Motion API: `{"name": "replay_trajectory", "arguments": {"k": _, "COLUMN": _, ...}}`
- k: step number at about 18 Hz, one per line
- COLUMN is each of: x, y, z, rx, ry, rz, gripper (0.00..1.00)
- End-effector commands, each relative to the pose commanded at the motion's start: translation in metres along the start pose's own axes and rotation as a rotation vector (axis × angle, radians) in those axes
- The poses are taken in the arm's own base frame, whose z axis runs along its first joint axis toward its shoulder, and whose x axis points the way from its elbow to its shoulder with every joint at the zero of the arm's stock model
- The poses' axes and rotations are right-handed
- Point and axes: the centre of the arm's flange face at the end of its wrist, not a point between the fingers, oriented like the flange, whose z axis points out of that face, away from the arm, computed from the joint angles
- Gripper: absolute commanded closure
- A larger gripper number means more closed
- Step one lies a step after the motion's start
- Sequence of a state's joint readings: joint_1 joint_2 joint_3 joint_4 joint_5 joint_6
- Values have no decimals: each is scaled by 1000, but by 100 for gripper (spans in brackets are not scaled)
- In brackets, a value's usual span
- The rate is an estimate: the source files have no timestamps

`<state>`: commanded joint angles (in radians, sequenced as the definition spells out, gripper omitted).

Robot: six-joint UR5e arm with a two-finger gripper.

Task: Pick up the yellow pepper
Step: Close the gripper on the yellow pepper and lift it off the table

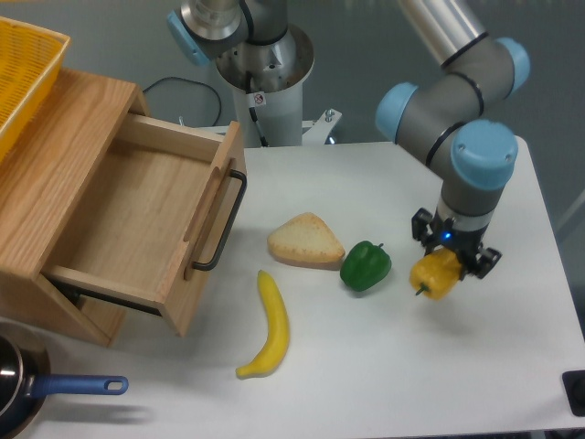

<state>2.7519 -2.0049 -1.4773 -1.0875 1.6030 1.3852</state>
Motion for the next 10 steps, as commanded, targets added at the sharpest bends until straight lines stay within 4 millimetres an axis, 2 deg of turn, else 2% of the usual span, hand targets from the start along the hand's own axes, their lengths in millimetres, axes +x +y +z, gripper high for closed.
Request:
{"name": "replay_trajectory", "arguments": {"k": 6, "x": -10, "y": 30, "z": -30, "rx": -6, "ry": -13, "rz": 26, "gripper": 83}}
{"name": "replay_trajectory", "arguments": {"k": 10, "x": -10, "y": 33, "z": -31, "rx": -6, "ry": -7, "rz": 22, "gripper": 83}}
